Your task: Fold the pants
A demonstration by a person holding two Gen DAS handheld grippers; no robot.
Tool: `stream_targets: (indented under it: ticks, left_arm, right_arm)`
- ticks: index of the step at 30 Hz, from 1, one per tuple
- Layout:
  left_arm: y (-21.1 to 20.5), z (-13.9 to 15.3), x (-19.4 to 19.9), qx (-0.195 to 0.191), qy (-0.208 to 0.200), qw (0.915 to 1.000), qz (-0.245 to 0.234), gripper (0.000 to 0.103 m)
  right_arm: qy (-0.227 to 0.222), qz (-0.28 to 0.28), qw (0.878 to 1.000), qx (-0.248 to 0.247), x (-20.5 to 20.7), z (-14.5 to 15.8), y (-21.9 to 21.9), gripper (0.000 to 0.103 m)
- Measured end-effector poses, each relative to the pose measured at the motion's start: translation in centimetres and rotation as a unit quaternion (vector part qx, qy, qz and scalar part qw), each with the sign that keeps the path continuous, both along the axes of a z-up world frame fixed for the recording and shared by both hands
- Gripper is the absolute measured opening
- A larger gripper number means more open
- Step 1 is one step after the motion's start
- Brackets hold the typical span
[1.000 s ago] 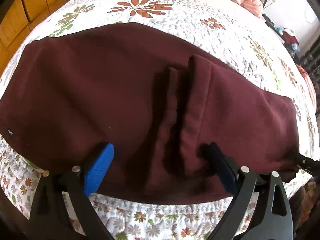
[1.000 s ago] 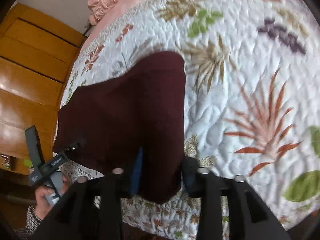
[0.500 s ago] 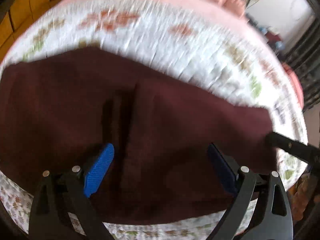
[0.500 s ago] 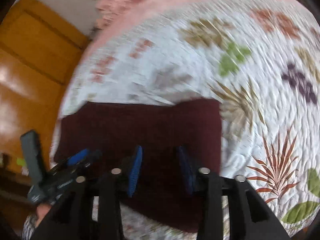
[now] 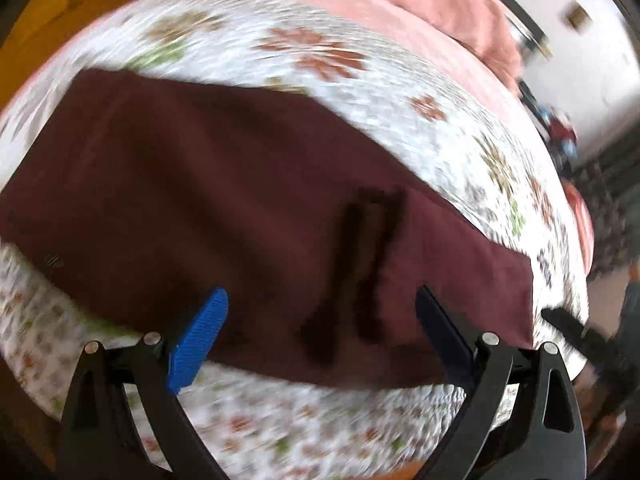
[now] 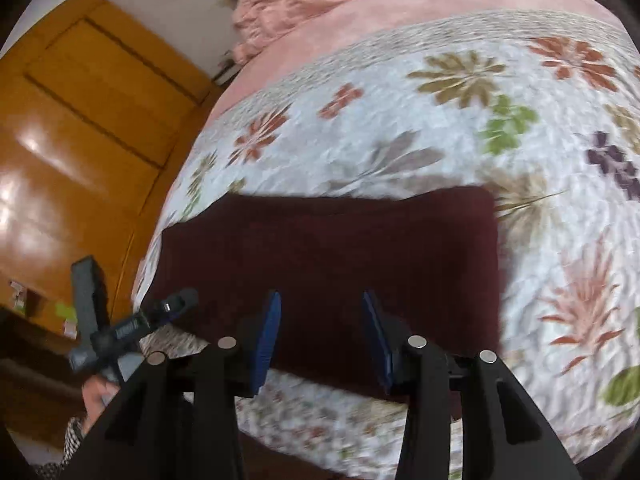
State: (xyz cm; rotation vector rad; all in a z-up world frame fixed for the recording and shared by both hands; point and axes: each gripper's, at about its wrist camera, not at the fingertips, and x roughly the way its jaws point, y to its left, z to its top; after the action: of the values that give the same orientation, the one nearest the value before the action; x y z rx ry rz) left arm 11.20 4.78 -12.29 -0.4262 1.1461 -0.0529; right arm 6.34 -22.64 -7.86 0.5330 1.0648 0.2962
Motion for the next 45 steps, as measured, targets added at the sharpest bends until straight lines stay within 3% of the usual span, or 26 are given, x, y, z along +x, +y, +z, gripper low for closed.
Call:
stream_targets:
  ticks: [4, 9, 14, 17, 19, 26, 33, 35, 37, 39, 41, 45]
  left_arm:
    - [7.7, 0.1, -2.0, -0.076, 0.026, 0.9934, 0.082, 0.094]
    - [16.6, -0.2, -4.9, -0.165, 0.027, 0.9679, 0.188, 0.094]
    - [20.9, -2.0, -5.8, -0.224, 0.026, 0.9463, 0.231, 0.093]
    - [21.9, -3.7, -5.8, -0.278, 0.029, 0.9279, 0.246, 0.093]
    - [21.9, -4.3, -5.8, -0.291, 0.026, 0.9223, 0.253, 0.093]
    - [22.5, -4.9, -5.9, -0.315, 0.002, 0.9165, 0.247, 0.093]
    - [24.6, -7.6, -5.5, -0.327, 0.035, 0.9037, 0.275, 0.093]
    - [24.6, -7.4, -5.6, -0.322, 0.034, 0.9042, 0.278, 0.093]
    - [24.4, -6.8, -5.6, -0.337, -0.002, 0.9006, 0.274, 0.092]
    - [24.1, -6.1, -4.8, -0.335, -0.017, 0.9053, 0.260, 0.092]
    - [24.2, -6.2, -4.9, -0.343, -0.029, 0.9041, 0.254, 0.092]
    - [24.6, -8.1, -5.1, -0.330, 0.001, 0.9061, 0.265, 0.086]
  right_arm:
    - [0.001, 0.040, 0.999, -0.023, 0.3, -0.8, 3.7, 0.050]
    - [0.021, 0.060, 0.997, -0.040, 0.6, -2.4, 6.0, 0.050]
    - [0.041, 0.059, 0.996, -0.044, 0.9, -3.8, 6.3, 0.049]
    - [0.051, 0.054, 0.996, -0.042, 1.0, -4.6, 6.0, 0.049]
    - [0.052, 0.052, 0.996, -0.041, 1.1, -4.8, 5.9, 0.049]
    - [0.053, 0.059, 0.995, -0.060, 1.4, -5.0, 6.6, 0.052]
    - [0.052, 0.059, 0.995, -0.060, 1.5, -5.1, 6.7, 0.053]
    - [0.052, 0.058, 0.995, -0.058, 1.5, -5.2, 6.6, 0.053]
    - [0.052, 0.058, 0.995, -0.057, 1.5, -5.2, 6.6, 0.053]
    - [0.052, 0.059, 0.995, -0.058, 1.5, -5.3, 6.6, 0.053]
    - [0.051, 0.059, 0.995, -0.058, 1.6, -5.3, 6.5, 0.053]
    - [0.051, 0.059, 0.995, -0.057, 1.6, -5.4, 6.5, 0.054]
